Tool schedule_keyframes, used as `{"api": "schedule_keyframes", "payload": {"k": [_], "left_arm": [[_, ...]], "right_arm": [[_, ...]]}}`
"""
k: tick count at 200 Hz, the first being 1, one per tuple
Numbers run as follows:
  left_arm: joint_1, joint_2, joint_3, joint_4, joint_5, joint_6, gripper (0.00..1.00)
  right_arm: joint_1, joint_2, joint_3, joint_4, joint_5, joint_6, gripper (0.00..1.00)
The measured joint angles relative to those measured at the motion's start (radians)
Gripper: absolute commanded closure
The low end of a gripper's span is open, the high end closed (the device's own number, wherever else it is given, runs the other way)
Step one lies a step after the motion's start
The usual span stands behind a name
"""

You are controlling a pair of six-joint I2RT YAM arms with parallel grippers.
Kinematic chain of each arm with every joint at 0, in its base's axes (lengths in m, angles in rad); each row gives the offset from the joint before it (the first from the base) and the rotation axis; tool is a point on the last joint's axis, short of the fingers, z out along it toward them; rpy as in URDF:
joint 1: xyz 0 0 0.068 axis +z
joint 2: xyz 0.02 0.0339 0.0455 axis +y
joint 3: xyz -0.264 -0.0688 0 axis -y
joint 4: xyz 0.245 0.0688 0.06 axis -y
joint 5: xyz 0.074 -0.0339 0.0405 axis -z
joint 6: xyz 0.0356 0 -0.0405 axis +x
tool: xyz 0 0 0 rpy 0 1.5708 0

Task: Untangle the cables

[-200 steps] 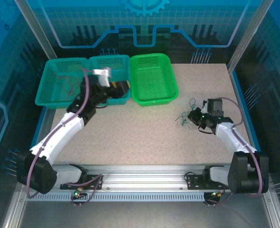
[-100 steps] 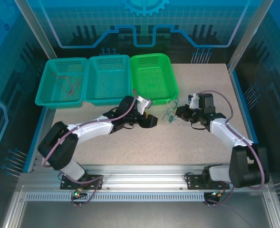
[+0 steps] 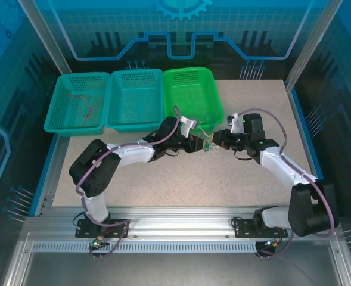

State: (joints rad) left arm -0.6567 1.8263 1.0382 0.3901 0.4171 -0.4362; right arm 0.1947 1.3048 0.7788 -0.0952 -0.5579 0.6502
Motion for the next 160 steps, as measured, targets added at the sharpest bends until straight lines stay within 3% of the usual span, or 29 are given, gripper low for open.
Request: {"api": "schedule_keyframes", "payload": {"k": [50, 102, 160], "left_arm": [[0.027, -0.013, -0.035, 0.029, 0.008, -0.031, 1.0], [0.079, -0.077, -0.104, 0.042, 0.011, -0.037, 1.0], [0.079, -0.077, -0.105, 0.07, 0.025, -0.061, 1.0]], "right_arm": [[-0.022, -0.002, 0.013, -0.087, 0.138, 0.001, 0.93], [-0.257, -0.077, -0.076, -0.18, 0.287, 0.049, 0.93], [-0.2, -0.062, -0.095, -0.199, 0.368, 0.062, 0.92]]}}
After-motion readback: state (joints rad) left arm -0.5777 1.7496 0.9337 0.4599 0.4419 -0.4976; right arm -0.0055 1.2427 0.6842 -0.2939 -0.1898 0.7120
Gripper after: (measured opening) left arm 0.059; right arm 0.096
